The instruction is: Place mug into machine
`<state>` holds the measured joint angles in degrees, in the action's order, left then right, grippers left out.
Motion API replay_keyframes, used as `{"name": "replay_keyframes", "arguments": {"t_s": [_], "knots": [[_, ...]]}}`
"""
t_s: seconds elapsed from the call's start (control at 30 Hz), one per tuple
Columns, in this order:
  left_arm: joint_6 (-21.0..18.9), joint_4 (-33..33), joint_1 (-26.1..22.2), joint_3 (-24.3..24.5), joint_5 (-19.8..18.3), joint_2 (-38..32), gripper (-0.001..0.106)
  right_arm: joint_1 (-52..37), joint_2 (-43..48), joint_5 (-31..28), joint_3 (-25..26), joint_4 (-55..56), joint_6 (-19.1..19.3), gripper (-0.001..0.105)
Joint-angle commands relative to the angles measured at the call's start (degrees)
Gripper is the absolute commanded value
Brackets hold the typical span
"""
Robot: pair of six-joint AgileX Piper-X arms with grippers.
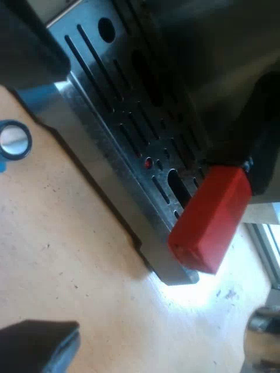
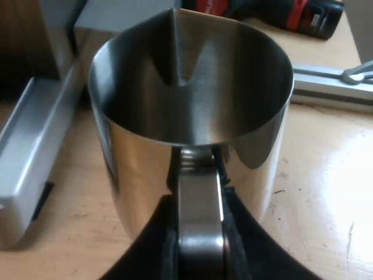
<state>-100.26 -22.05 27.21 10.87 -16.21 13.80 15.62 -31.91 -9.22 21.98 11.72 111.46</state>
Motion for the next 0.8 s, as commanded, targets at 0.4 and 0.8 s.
{"name": "replay_keyframes", "arguments": {"t_s": [0.4,0.8], "knots": [[-0.2,7.18,0.12,0.3,0.61,11.08,0.069,20.31,9.41,0.41,5.36,12.58,-8.39,0.0],[0.28,10.86,0.12,0.3,1.27,15.82,0.069,36.87,-2.49,-6.69,5.36,-0.09,-11.38,0.0]]}}
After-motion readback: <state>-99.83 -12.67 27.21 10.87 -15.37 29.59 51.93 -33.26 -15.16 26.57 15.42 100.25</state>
